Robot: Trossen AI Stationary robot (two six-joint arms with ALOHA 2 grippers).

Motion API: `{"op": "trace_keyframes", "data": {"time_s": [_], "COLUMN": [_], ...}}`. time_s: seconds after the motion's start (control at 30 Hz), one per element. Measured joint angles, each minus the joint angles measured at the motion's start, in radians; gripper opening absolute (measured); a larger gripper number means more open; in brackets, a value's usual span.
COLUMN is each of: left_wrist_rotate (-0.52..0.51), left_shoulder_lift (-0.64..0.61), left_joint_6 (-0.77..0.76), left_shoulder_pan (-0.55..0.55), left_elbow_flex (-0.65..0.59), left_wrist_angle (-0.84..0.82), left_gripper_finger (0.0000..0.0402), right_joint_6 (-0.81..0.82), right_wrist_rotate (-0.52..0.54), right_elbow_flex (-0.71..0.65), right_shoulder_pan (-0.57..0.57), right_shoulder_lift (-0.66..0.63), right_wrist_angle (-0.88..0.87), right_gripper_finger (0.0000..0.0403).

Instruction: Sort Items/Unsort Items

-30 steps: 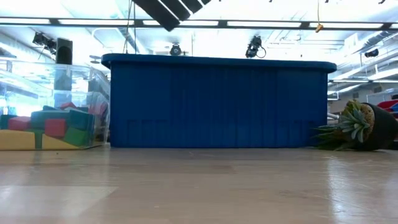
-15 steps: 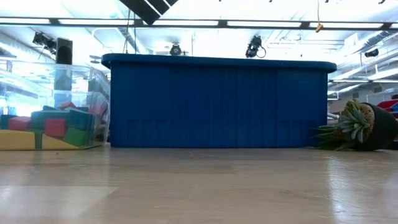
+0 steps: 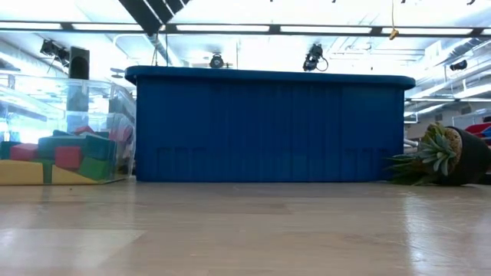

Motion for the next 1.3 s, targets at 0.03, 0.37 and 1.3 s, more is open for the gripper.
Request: {"op": "trace_keyframes", "data": {"time_s": [0.03,0.37,1.3], "left_wrist_rotate": [0.030,0.172,0.286], "left_shoulder_lift": [-0.019,-0.127,-0.132], "left_joint_6": [0.008,-0.219,-0.636], "left_shoulder_pan": [0.016,0.088,0.088], "left_elbow_flex": [0.001,0.002,0.002], "left_wrist_angle": [-0.006,-0.198,-0.580], "left_gripper_finger": [0.0013,0.0013,0.0015], "right_joint_6": [-0.075,0.041,0.572], "right_wrist_rotate": [0.012,-0.107,-0.696], "right_elbow_flex": [0.001,0.225,0.364], "right_shoulder_pan": [-0.024,-0.338,-0.614], "right_shoulder_lift": [0.000,0.010,0.009], "right_wrist_angle": [-0.025,-0.935,-1.798], "right_gripper_finger": [0.0137,0.0177,0.0165]}}
